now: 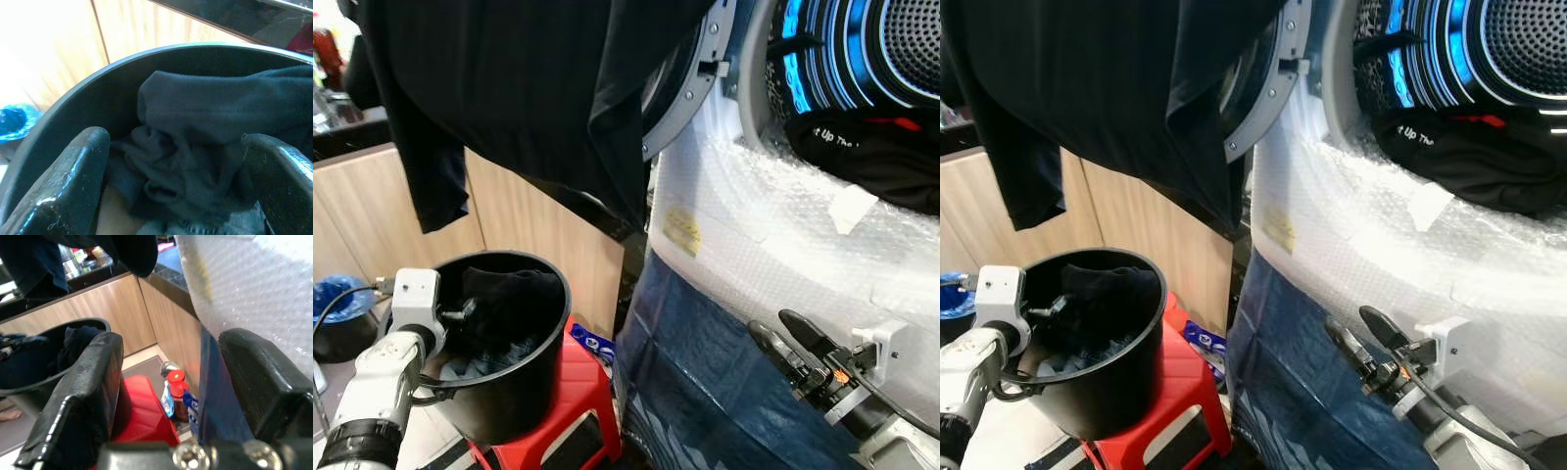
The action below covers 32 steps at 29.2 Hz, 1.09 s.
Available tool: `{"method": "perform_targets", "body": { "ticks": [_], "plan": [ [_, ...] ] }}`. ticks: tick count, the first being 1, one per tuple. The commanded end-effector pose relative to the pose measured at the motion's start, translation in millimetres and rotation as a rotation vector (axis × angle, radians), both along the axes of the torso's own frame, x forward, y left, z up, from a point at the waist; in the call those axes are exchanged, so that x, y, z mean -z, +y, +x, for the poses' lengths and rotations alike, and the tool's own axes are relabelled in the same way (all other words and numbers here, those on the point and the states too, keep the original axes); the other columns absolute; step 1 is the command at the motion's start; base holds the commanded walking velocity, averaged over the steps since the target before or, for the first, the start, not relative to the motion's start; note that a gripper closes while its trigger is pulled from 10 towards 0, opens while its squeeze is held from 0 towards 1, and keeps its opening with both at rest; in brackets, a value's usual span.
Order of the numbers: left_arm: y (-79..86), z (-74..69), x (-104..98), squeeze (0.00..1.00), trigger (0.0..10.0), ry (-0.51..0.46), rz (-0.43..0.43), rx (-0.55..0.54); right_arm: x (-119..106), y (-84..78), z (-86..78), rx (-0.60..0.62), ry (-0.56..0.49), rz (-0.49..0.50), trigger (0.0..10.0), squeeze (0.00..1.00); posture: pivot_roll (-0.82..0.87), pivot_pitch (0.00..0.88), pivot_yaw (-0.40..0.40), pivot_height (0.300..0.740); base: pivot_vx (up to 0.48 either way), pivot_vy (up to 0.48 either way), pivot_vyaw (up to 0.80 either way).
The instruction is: Clothes washing
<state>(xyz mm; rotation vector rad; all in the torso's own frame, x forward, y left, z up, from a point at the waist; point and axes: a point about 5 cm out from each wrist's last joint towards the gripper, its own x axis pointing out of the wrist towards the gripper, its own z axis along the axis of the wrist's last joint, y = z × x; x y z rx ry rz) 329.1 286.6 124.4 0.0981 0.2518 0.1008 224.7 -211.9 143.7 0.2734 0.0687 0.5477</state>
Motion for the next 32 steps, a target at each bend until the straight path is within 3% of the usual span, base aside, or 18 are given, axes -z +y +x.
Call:
{"method": "perform_targets", "body": {
  "ticks": [1, 11, 22, 26, 31, 32],
  "plan": [
    [5.7, 1.9, -3.5, 0.0, 10.0, 0.021, -0.002, -0.008, -8.6, -2.0, -3.6, 0.001, -0.016, -0.011, 10.0, 0.0, -0.04, 0.166, -0.101, 0.74, 0.0, 0.0, 0.0],
    [9.6, 8.6, -14.7, 0.0, 10.0, 0.041, 0.011, 0.04, -18.4, 0.0, -11.0, -0.01, -0.001, -0.018, 10.0, 0.0, -0.06, 0.215, -0.113, 0.74, 0.0, 0.0, 0.0],
    [3.5, 9.1, -20.1, 0.0, 10.0, 0.095, 0.063, 0.236, -24.6, 4.3, -20.6, -0.028, 0.021, -0.016, 10.0, 0.0, -0.07, 0.247, -0.119, 0.74, 0.0, 0.0, 0.0],
    [13.1, 7.1, -22.3, 0.0, 10.0, 0.12, 0.099, 0.246, -27.8, 4.2, -24.1, -0.029, 0.026, -0.017, 10.0, 0.0, -0.08, 0.258, -0.121, 0.74, 0.0, 0.0, 0.0],
    [30.4, 3.9, -29.3, 0.0, 10.0, 0.113, 0.084, 0.172, -30.0, 2.9, -27.4, -0.025, 0.032, -0.018, 10.0, 0.0, -0.09, 0.266, -0.122, 0.74, 0.0, 0.0, 0.0],
    [36.4, 2.5, -30.8, 0.0, 3.6, 0.109, 0.09, 0.137, -30.0, 2.4, -28.2, -0.022, 0.037, -0.021, 10.0, 0.0, -0.09, 0.267, -0.123, 0.74, 0.0, 0.0, 0.0]
  ]
}}
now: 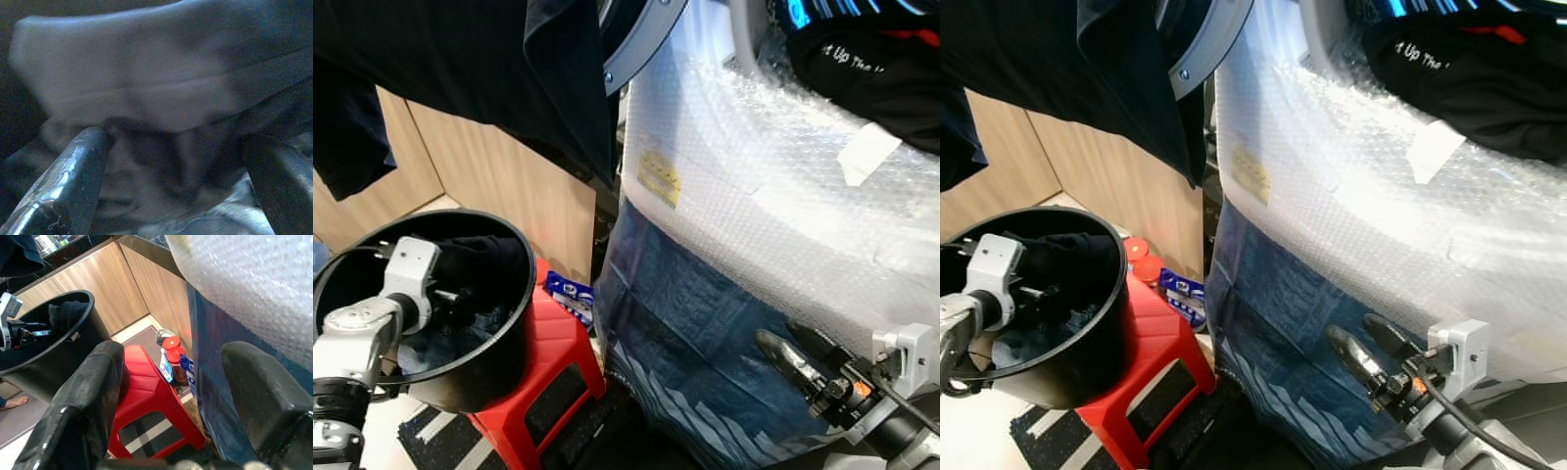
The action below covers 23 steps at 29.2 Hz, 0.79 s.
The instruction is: Clothes washing
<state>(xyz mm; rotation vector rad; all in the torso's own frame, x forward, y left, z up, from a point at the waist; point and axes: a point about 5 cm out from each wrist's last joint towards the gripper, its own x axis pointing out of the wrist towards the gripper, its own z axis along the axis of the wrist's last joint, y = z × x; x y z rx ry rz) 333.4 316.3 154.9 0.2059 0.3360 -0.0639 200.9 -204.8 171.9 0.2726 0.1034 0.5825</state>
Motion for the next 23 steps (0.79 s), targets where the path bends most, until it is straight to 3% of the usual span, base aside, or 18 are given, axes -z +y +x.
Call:
{"method": "perform_targets", "body": {
  "ticks": [1, 2, 12, 23],
  "plan": [
    [9.4, -2.5, -1.1, 0.0, 3.6, 0.004, 0.015, -0.048, -1.8, -4.8, -4.7, 0.018, 0.01, -0.014, 10.0, 0.0, -0.09, 0.267, -0.123, 0.74, 0.0, 0.0, 0.0],
    [13.2, -3.5, -1.6, 0.0, 0.0, 0.0, 0.016, -0.073, -2.0, -4.9, -4.9, 0.018, 0.011, -0.014, 10.0, 0.0, -0.09, 0.267, -0.125, 0.74, 0.0, 0.0, 0.0],
    [18.5, -6.0, -2.0, 0.0, 0.0, -0.005, 0.021, -0.085, -4.2, -5.2, -5.0, 0.018, 0.016, -0.013, 10.0, 0.0, -0.09, 0.267, -0.127, 0.74, 0.0, 0.0, 0.0],
    [18.0, -6.4, -6.2, 0.0, 0.0, -0.011, 0.026, 0.004, -9.7, -6.8, -6.1, 0.015, 0.016, -0.018, 10.0, 0.0, -0.1, 0.286, -0.139, 0.74, 0.0, 0.0, 0.0]
  ]
}}
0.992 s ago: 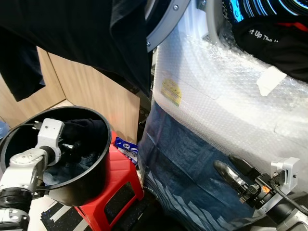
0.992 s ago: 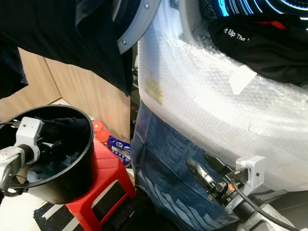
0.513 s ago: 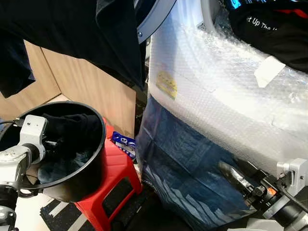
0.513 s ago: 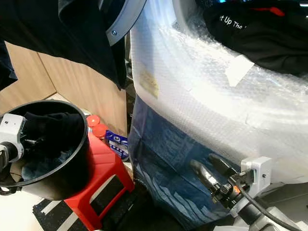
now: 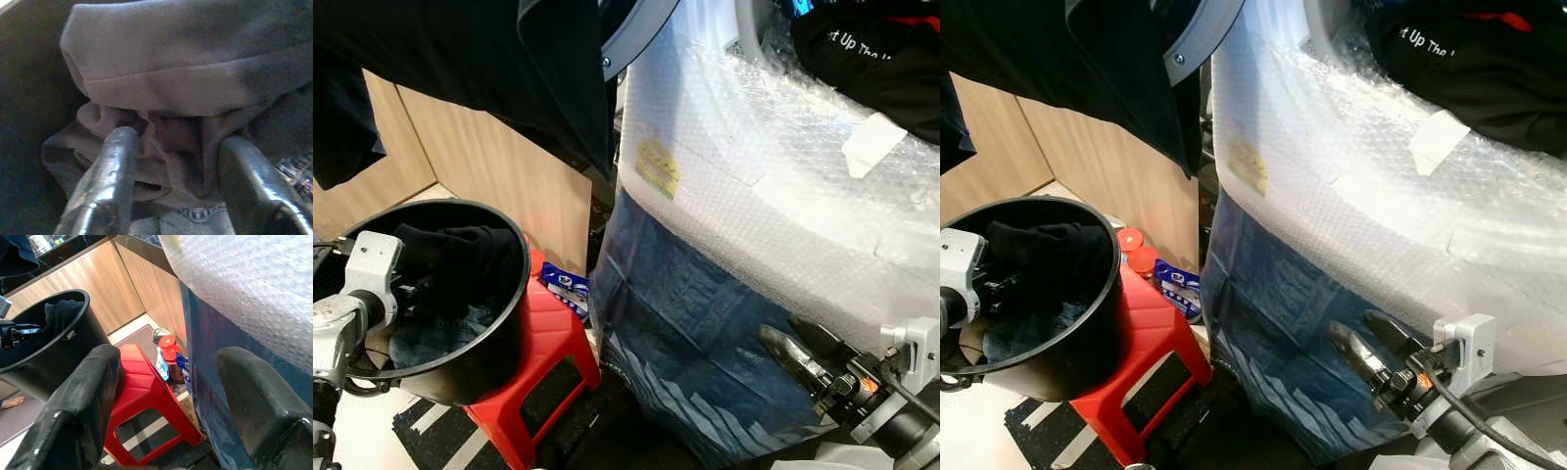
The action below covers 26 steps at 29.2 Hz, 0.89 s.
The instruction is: Clothes washing
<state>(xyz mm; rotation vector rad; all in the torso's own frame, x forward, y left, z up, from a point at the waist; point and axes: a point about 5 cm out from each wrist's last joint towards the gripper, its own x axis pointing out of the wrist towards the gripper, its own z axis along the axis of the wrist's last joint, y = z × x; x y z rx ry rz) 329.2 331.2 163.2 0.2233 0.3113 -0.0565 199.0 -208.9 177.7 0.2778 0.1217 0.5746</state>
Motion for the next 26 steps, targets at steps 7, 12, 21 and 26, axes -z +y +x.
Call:
{"method": "perform_targets", "body": {
  "ticks": [7, 12, 21, 26],
  "plan": [
    [3.2, -2.8, 1.0, 0.0, 0.0, 0.008, 0.004, 0.051, -8.9, -3.1, -7.4, 0.006, -0.004, -0.023, 10.0, 0.0, -0.11, 0.3, -0.149, 0.74, 0.0, 0.0, 0.0],
    [4.9, -4.4, 2.0, 0.0, 0.0, 0.01, 0.01, 0.063, -12.1, -3.0, -8.9, -0.002, -0.004, -0.026, 10.0, 0.0, -0.12, 0.311, -0.158, 0.74, 0.0, 0.0, 0.0],
    [12.7, -7.5, -1.2, 0.0, 0.0, 0.001, 0.026, 0.067, -17.1, -1.6, -10.6, -0.013, -0.002, -0.023, 10.0, 0.0, -0.12, 0.327, -0.166, 0.74, 0.0, 0.0, 0.0],
    [14.4, -7.9, -5.0, 0.0, 0.0, -0.013, 0.039, 0.08, -18.9, -1.0, -11.2, -0.019, 0.001, -0.02, 10.0, 0.0, -0.12, 0.331, -0.167, 0.74, 0.0, 0.0, 0.0]
  ]
}}
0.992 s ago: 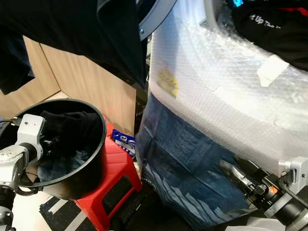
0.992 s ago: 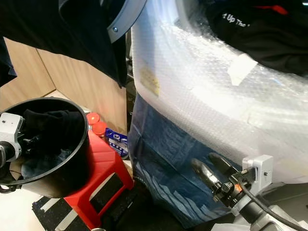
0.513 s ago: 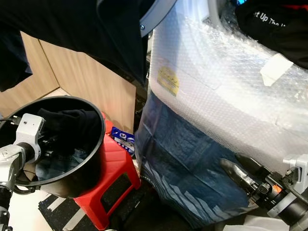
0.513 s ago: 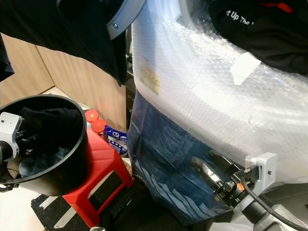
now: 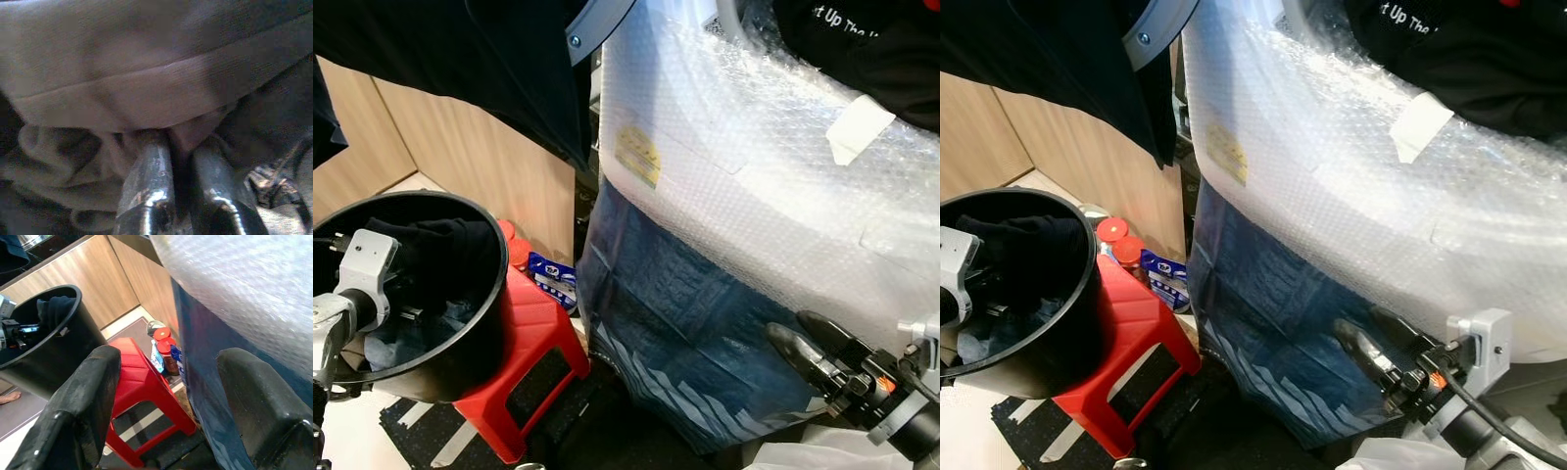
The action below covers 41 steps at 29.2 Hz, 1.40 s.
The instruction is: Clothes washing
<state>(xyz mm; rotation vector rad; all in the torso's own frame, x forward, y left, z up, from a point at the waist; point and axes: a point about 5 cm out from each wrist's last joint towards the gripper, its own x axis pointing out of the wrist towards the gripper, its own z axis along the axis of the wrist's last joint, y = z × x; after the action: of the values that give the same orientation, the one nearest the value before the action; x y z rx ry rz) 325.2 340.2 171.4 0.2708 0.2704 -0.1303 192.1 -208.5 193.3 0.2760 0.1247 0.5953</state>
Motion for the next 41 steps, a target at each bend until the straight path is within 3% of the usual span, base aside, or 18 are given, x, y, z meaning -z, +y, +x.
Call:
{"method": "perform_targets", "body": {
  "ticks": [1, 17, 22, 23, 24, 25, 26, 27, 33, 34, 37, 41],
  "plan": [
    [5.4, -4.1, 2.6, 0.0, 0.0, 0.021, 0.005, 0.001, -3.6, -1.2, -4.3, 0.002, 0.002, -0.02, 10.0, 0.0, -0.12, 0.33, -0.166, 0.74, 0.0, 0.0, 0.0],
    [10.0, -5.8, -5.1, 0.0, 0.0, -0.016, 0.017, -0.009, -4.2, 1.2, 0.0, -0.001, -0.001, -0.011, 10.0, 0.0, -0.12, 0.307, -0.163, 0.74, 0.0, 0.0, 0.0],
    [9.6, -6.2, -14.5, 0.0, 0.0, -0.073, 0.028, -0.022, -2.5, 4.0, 5.0, -0.005, -0.012, 0.0, 10.0, 0.0, -0.1, 0.277, -0.151, 0.74, 0.0, 0.0, 0.0],
    [7.4, -6.1, -19.1, 0.0, 0.7, -0.104, 0.036, -0.018, -1.8, 4.9, 7.2, -0.005, -0.017, 0.003, 10.0, 0.0, -0.1, 0.266, -0.148, 0.74, 0.0, 0.0, 0.0],
    [7.4, -6.1, -19.1, 0.0, 0.7, -0.104, 0.036, -0.018, -1.8, 4.9, 7.2, -0.005, -0.017, 0.003, 10.0, 0.0, -0.1, 0.266, -0.148, 0.74, 0.0, 0.0, 0.0],
    [5.3, -6.8, -23.8, 0.0, 4.2, -0.134, 0.038, -0.018, -2.1, 5.8, 9.0, -0.006, -0.025, 0.008, 10.0, 0.0, -0.09, 0.256, -0.145, 0.74, 0.0, 0.0, 0.0],
    [4.6, -7.0, -25.0, 0.0, 4.2, -0.144, 0.033, -0.018, -2.2, 6.2, 9.8, -0.006, -0.027, 0.01, 10.0, 0.0, -0.09, 0.256, -0.145, 0.74, 0.0, 0.0, 0.0],
    [3.8, -7.3, -26.3, 0.0, 6.8, -0.155, 0.034, -0.016, -2.2, 6.7, 10.9, -0.006, -0.03, 0.012, 10.0, 0.0, -0.09, 0.247, -0.145, 0.74, 0.0, 0.0, 0.0],
    [-7.0, -9.9, -32.5, 0.0, 8.4, -0.222, 0.024, 0.006, -4.0, 9.2, 21.6, -0.006, -0.057, 0.026, 10.0, 0.0, -0.08, 0.244, -0.134, 0.74, 0.0, 0.0, 0.0],
    [-17.3, -11.1, -34.0, 0.0, 10.0, -0.235, 0.041, 0.046, -3.5, 10.4, 22.8, -0.017, -0.06, 0.024, 10.0, 0.0, -0.08, 0.238, -0.135, 0.74, 0.0, 0.0, 0.0],
    [-39.2, -11.9, -44.5, 0.0, 10.0, -0.317, 0.086, 0.143, -1.7, 13.9, 28.3, -0.036, -0.067, 0.026, 10.0, 0.0, -0.07, 0.222, -0.133, 0.74, 0.0, 0.0, 0.0],
    [-66.4, -20.5, -57.6, 0.0, 10.0, -0.409, 0.071, 0.262, -1.1, 15.7, 36.0, -0.042, -0.08, 0.034, 10.0, 0.0, -0.06, 0.201, -0.129, 0.74, 0.0, 0.0, 0.0]
  ]
}}
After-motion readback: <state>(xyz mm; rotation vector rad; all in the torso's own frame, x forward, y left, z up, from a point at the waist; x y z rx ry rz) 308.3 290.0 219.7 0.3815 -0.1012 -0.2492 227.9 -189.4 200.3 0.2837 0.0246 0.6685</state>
